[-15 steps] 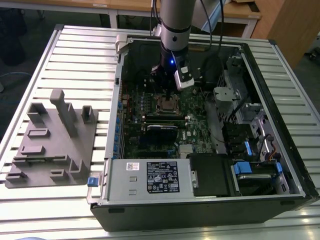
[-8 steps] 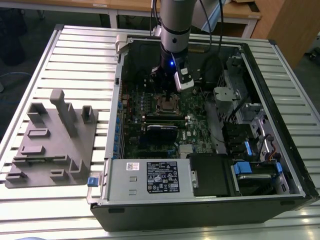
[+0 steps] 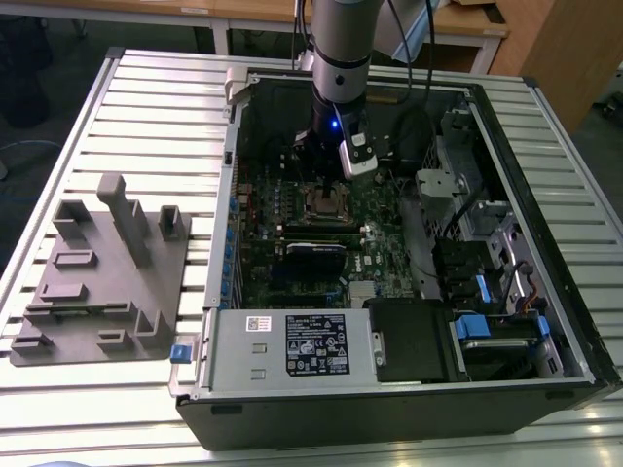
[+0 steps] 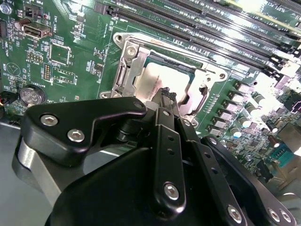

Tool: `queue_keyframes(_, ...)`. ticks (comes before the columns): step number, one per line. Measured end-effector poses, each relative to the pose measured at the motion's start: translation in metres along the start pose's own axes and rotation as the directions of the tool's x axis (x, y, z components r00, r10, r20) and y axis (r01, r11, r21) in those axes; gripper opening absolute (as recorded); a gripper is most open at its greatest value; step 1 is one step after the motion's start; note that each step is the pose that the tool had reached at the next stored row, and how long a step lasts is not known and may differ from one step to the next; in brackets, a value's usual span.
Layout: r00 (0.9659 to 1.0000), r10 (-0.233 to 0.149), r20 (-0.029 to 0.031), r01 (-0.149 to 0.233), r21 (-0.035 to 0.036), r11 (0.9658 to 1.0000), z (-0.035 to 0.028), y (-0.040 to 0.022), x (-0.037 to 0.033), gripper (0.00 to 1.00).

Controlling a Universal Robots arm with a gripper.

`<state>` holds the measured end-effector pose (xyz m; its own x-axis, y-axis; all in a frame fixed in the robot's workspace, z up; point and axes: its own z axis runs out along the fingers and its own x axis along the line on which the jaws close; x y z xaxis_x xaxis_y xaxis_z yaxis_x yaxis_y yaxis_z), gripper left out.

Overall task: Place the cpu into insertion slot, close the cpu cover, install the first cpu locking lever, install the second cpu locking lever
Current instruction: 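Close the cpu cover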

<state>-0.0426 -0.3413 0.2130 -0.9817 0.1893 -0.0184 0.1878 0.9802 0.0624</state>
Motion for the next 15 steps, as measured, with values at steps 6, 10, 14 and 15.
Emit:
queue_keyframes(6,1.0000,0.000,0.0002,0.000,-0.0003,1.0000,0.0007,0.0000,0.0000,0.11)
queue_keyframes(10,1.0000,0.000,0.0003,0.000,0.0010,1.0000,0.0033,-0.0002,0.0001,0.11)
queue_keyframes(14,1.0000,0.000,0.0002,0.000,0.0014,1.0000,0.0034,-0.0002,0.0001,0.11)
queue_keyframes(15,1.0000,0.000,0.0003,0.000,0.0012,1.0000,0.0035,-0.0002,0.0001,0.11)
